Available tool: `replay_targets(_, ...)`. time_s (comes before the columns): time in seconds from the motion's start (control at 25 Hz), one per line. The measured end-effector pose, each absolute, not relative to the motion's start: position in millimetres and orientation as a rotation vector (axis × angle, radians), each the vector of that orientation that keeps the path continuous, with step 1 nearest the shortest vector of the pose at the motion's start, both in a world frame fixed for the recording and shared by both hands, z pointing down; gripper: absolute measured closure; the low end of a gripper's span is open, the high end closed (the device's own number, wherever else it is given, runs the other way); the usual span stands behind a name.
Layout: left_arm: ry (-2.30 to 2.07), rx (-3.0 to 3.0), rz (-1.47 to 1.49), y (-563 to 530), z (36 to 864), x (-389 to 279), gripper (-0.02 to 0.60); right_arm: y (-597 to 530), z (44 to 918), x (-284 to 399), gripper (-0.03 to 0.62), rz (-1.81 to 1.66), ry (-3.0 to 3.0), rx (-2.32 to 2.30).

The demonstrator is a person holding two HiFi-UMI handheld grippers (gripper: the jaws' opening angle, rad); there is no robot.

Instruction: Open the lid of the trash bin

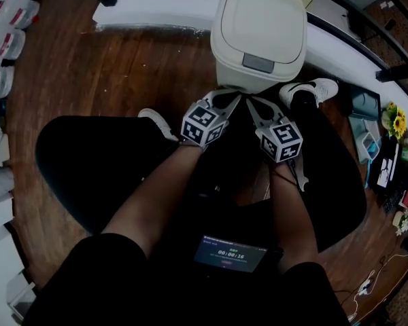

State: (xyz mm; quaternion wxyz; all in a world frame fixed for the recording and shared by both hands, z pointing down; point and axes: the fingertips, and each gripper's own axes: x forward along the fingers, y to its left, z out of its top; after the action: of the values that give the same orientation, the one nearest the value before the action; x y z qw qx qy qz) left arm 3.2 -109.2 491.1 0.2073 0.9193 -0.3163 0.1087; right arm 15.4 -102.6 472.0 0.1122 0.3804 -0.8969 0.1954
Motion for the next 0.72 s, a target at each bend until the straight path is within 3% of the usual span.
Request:
replay_targets(0.28,-0.942,2.702,0.069,-74,373,-15,0.557,-65,370,2,0.577,0.249,-2.765,1.081)
replay_targets(0.72,-0.832,2.930,-0.033,-26,230,-12,0.555,-26,240,17,0.577,0.116,-2.934,1.099)
